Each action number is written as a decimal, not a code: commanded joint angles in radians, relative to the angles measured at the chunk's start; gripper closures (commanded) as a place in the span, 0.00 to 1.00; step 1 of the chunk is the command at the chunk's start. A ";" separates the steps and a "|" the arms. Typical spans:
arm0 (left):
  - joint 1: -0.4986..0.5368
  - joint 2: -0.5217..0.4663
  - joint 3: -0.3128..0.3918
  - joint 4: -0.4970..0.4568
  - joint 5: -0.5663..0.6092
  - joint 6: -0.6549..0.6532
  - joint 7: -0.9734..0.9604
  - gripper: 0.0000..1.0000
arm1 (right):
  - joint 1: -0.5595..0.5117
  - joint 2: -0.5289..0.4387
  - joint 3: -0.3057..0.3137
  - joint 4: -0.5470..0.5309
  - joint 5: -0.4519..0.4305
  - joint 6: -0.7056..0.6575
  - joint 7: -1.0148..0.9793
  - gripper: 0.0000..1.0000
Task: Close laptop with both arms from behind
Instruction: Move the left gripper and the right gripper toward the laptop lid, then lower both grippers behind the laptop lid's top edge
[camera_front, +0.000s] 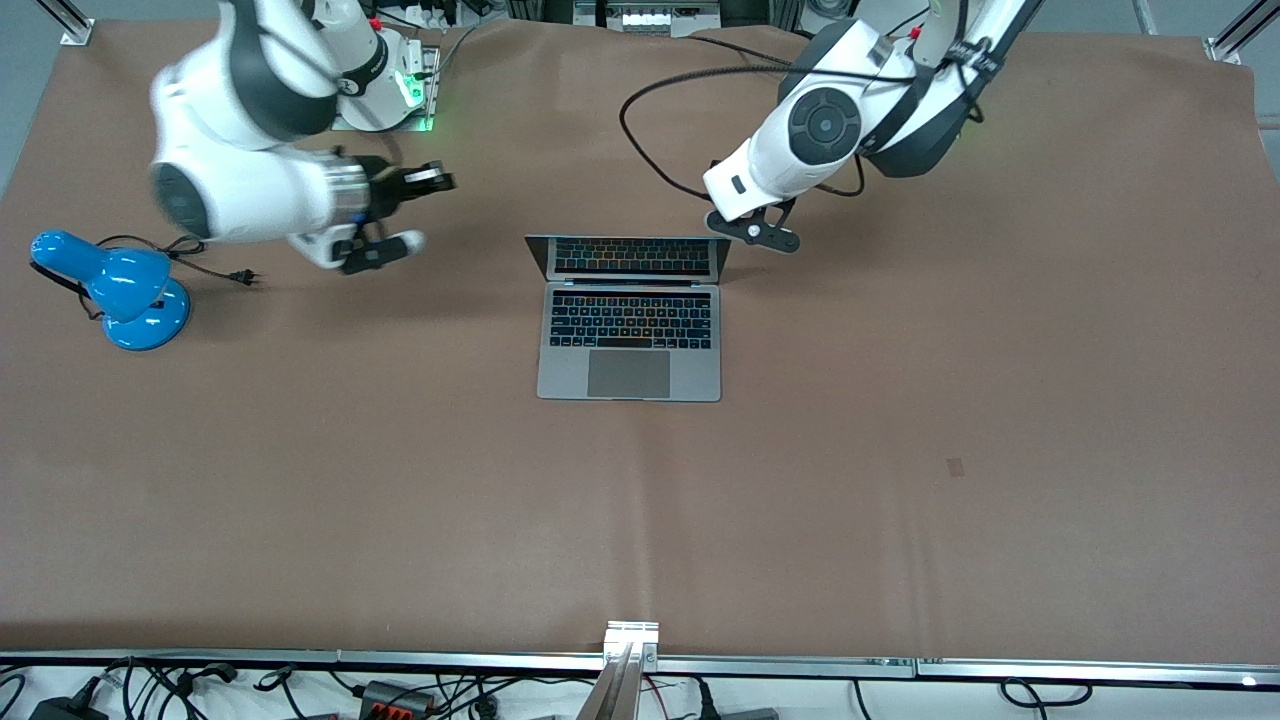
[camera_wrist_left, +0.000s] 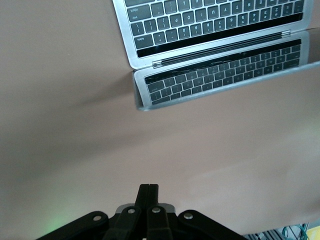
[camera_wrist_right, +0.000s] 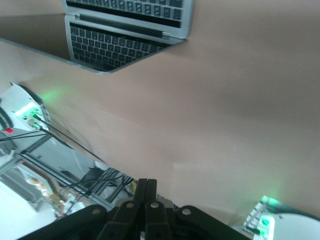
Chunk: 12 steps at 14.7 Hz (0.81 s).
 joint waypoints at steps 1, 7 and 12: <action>-0.011 0.054 -0.010 0.005 -0.006 0.072 -0.051 1.00 | 0.145 -0.022 -0.013 -0.083 0.028 0.161 0.039 1.00; -0.017 0.126 -0.005 0.043 0.043 0.112 -0.055 1.00 | 0.270 0.027 -0.015 -0.092 0.028 0.335 0.191 1.00; -0.016 0.184 -0.001 0.096 0.094 0.112 -0.077 1.00 | 0.254 0.052 -0.018 -0.079 0.028 0.479 0.191 1.00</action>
